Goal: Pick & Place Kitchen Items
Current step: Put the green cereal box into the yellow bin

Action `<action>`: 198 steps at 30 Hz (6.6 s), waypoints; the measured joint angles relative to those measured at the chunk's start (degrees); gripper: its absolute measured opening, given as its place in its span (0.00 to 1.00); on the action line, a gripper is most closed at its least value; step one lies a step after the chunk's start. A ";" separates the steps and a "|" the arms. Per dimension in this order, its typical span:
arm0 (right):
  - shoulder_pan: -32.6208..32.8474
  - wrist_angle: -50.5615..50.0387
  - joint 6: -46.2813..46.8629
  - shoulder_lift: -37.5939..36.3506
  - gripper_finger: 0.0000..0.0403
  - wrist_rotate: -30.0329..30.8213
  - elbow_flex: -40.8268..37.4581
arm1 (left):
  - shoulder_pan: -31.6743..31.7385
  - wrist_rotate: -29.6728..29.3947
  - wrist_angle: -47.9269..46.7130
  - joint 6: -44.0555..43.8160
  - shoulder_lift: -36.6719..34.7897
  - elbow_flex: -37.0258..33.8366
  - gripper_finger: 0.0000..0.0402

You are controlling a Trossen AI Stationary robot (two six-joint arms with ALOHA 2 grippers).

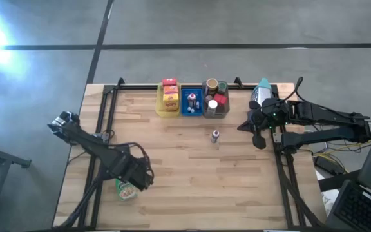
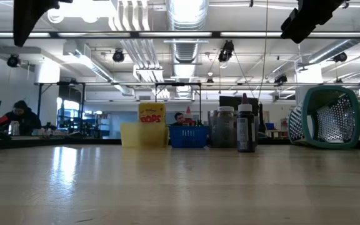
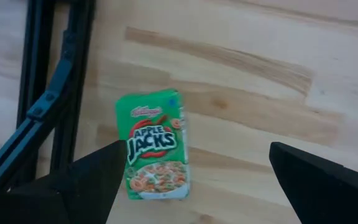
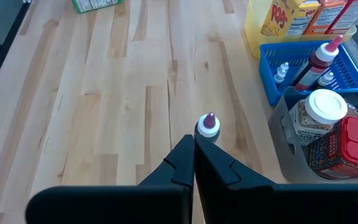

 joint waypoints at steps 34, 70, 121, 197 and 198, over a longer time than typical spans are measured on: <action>0.01 -0.02 -0.02 0.01 0.02 0.00 0.02 | -11.83 -2.44 23.41 -11.88 -15.21 -27.37 1.00; 0.01 -0.01 -0.07 0.01 0.02 0.00 0.02 | -11.66 3.59 43.17 -16.62 -20.28 -45.62 1.00; 0.00 -0.02 0.00 0.02 0.02 0.01 0.03 | -11.53 -2.11 46.44 -13.92 -20.24 -50.93 0.88; 0.02 -0.02 0.00 0.01 0.02 0.02 0.04 | 38.27 -87.22 44.47 44.12 21.20 -6.08 0.88; 0.02 -0.02 0.00 0.01 0.02 0.02 0.04 | 38.34 -87.22 44.47 44.39 21.20 -5.62 0.88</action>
